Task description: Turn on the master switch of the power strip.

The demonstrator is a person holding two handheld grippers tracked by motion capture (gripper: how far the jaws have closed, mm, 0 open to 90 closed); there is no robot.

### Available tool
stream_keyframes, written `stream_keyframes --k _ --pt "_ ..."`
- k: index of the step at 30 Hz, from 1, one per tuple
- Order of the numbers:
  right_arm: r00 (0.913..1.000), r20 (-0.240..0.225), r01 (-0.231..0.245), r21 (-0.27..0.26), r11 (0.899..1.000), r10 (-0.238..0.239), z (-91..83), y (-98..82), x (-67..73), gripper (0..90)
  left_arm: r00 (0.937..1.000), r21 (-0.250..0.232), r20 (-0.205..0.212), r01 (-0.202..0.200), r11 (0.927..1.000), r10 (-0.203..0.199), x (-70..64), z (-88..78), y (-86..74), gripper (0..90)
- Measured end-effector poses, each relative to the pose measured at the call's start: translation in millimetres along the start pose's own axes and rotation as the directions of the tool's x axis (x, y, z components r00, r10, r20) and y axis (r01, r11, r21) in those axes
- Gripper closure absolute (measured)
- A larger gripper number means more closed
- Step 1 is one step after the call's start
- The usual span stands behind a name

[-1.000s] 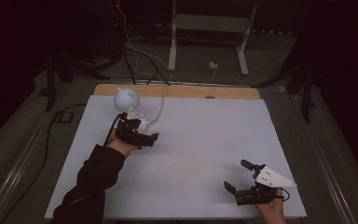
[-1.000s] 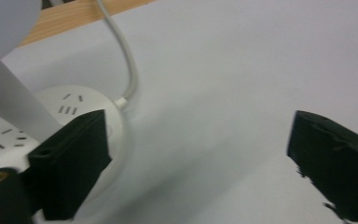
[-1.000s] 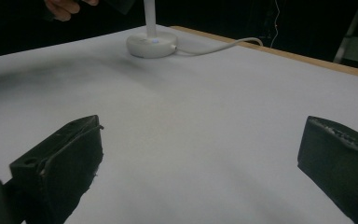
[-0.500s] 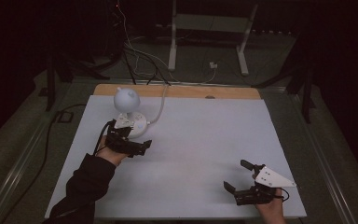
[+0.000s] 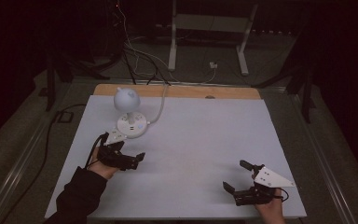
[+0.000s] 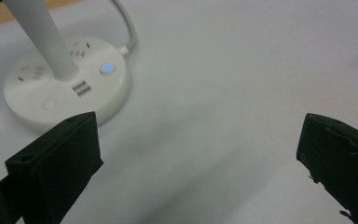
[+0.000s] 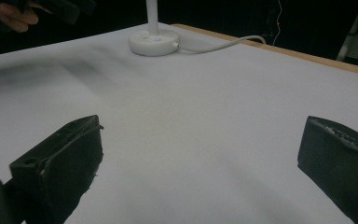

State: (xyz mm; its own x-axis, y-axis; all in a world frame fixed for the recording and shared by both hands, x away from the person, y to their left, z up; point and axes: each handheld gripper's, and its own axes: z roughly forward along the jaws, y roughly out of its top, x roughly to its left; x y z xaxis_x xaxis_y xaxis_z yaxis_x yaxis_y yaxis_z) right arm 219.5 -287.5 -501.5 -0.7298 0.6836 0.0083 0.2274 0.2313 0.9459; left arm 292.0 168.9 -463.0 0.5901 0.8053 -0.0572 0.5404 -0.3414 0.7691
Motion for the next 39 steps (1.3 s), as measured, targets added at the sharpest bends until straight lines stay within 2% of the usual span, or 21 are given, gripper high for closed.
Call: stream_keyframes --k 8,22,30,34,39 --pt "1.0000 -0.002 0.000 -0.002 1.000 0.000 -0.1 0.8 0.7 0.0 0.9999 0.004 0.013 0.002 1.0000 -0.002 -8.0 -3.5 -22.2 0.2" --pt "1.0000 -0.003 0.005 0.005 1.000 -0.005 0.5 0.4 1.5 0.0 0.9995 0.030 0.024 -0.020 0.9994 0.019 -20.1 -8.9 -57.0 0.2" --pt "1.0000 -0.006 0.006 0.006 1.000 -0.006 0.6 0.2 1.4 0.0 0.9992 0.021 0.038 -0.009 0.9997 0.008 -22.6 -10.9 -73.7 0.2" --pt "1.0000 -0.008 0.006 0.010 1.000 -0.005 0.7 -0.2 1.6 0.0 0.9995 0.010 0.031 -0.009 0.9999 0.009 -24.0 -13.1 -79.5 0.2" --pt "1.0000 -0.007 0.004 0.010 1.000 -0.004 0.5 -0.3 1.1 0.0 0.9983 0.007 0.053 -0.023 0.9997 0.023 -25.1 -16.0 -88.2 0.2"
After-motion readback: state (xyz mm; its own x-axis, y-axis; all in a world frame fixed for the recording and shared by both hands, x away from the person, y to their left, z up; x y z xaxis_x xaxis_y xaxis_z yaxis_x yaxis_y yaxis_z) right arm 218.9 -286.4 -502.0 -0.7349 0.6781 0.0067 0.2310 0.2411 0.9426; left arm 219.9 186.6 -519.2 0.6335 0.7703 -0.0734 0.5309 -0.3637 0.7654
